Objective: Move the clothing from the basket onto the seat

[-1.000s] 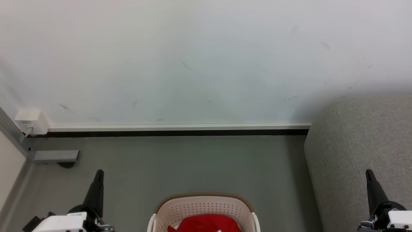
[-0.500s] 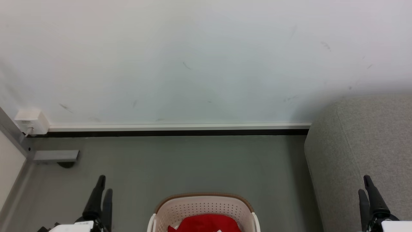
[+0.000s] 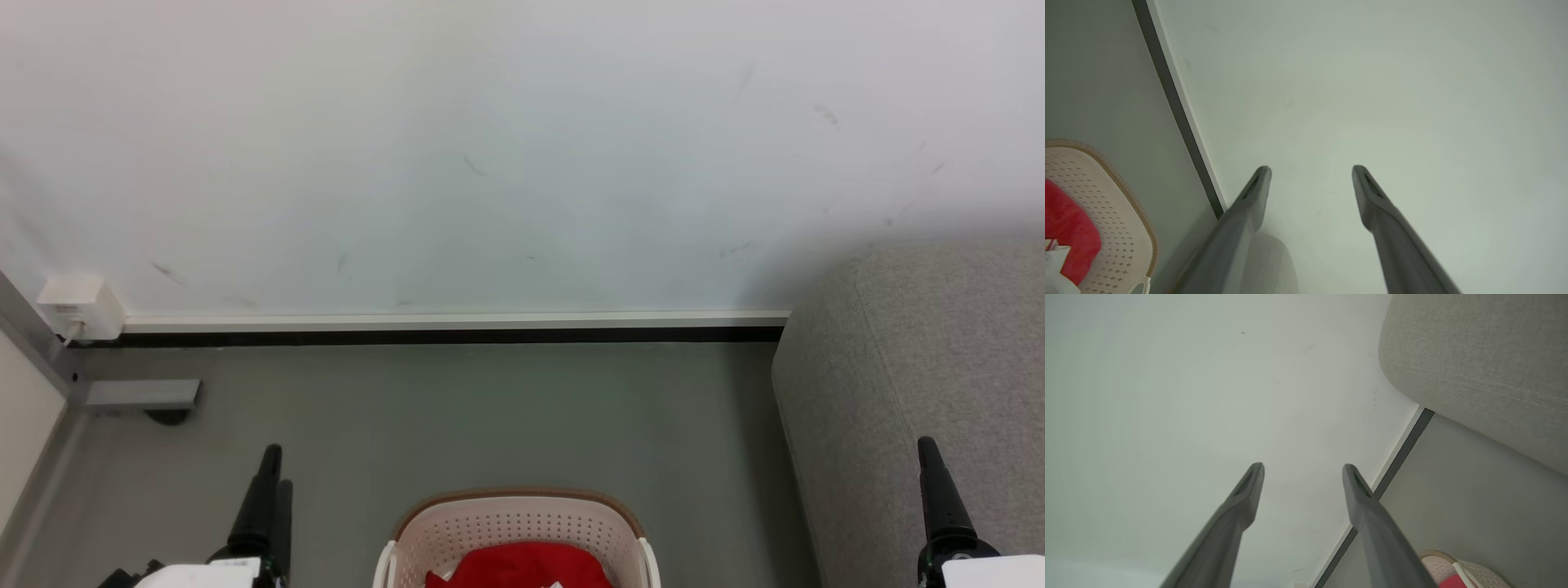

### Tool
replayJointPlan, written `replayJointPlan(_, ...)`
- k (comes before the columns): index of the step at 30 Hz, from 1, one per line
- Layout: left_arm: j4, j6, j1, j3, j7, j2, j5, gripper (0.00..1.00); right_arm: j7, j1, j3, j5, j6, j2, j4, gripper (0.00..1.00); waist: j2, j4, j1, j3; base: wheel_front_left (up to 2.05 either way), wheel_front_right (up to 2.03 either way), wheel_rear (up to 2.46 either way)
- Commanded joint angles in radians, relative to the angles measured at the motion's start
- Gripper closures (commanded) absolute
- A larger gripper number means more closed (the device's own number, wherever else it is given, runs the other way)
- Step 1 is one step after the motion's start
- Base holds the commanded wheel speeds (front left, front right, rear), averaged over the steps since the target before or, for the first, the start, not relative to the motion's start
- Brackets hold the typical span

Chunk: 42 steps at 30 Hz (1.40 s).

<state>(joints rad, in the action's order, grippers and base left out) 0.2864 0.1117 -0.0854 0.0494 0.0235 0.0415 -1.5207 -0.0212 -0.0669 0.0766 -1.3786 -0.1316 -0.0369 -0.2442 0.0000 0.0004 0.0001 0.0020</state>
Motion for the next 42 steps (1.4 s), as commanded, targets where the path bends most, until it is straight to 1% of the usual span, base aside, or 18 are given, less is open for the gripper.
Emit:
replayJointPlan(1,-0.019,-0.006,-0.025,-0.006,-0.013,0.005,0.019,0.0,0.01,-0.008,0.0,0.046,0.0,-0.011,0.027,0.0,0.0,0.0,-0.0001,0.0,0.0,0.0,0.0)
replayJointPlan(6,-0.036,-0.03,-0.025,-0.026,-0.033,0.006,0.087,0.0,0.031,-0.003,-0.01,0.161,0.0,-0.011,0.052,0.0,0.0,0.0,-0.0001,0.001,0.0,0.0,0.0)
replayJointPlan(15,-0.072,-0.082,-0.022,-0.086,-0.068,0.007,0.252,0.0,0.066,0.011,-0.036,0.355,0.0,-0.012,0.089,0.0,0.0,0.0,-0.0001,0.001,0.0,0.0,0.0)
replayJointPlan(22,-0.083,-0.122,-0.026,-0.137,-0.093,0.007,0.391,0.0,0.09,0.019,-0.05,0.504,0.001,-0.013,0.095,0.0,0.0,0.001,-0.0001,0.002,0.0,0.0,0.0)
replayJointPlan(32,-0.055,-0.161,-0.035,-0.199,-0.126,0.008,0.582,0.0,0.123,0.031,-0.065,0.692,0.001,-0.014,0.077,0.0,0.0,0.007,-0.0001,0.001,0.0,0.0,0.0)
replayJointPlan(42,-0.054,-0.191,-0.034,-0.207,-0.154,0.009,0.748,0.0,0.152,0.033,-0.075,0.845,0.001,-0.015,0.06,0.0,0.0,0.013,-0.0001,0.0,0.0,0.0,0.0)
